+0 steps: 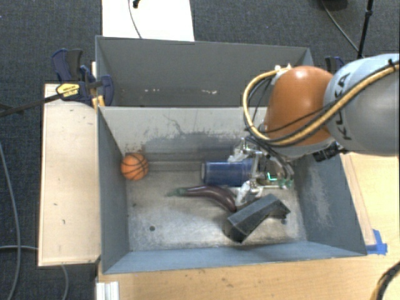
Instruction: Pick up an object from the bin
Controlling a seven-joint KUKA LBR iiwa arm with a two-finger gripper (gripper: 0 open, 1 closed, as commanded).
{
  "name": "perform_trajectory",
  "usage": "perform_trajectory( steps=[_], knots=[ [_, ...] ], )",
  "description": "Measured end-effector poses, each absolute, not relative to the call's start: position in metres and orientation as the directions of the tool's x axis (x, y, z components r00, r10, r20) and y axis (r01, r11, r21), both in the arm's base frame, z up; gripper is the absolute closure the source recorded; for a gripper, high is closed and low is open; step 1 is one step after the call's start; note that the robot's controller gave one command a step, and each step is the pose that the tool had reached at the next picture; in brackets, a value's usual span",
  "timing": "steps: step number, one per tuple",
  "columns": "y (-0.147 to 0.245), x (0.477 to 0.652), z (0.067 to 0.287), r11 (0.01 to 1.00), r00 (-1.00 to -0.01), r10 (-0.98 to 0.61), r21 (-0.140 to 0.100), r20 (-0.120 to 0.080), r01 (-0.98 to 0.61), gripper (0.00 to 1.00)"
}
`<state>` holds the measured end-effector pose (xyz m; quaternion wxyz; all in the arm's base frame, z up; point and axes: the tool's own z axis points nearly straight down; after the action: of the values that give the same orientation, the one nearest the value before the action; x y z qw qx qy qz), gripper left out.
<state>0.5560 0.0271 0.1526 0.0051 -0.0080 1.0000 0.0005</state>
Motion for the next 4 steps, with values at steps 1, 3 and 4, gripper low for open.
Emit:
perform_trajectory(
  steps=[1, 3, 4],
  knots=[
    [0.027, 0.555, 0.150, 1.000, -1.000, -0.015, 0.001, -0.004, -0.015, 0.00],
    [0.042, 0.571, 0.090, 0.994, -0.994, 0.109, -0.010, 0.007, 0.109, 0.00],
    [0.070, 0.573, 0.101, 0.971, -0.971, 0.239, 0.002, -0.006, 0.239, 1.00]
  ],
)
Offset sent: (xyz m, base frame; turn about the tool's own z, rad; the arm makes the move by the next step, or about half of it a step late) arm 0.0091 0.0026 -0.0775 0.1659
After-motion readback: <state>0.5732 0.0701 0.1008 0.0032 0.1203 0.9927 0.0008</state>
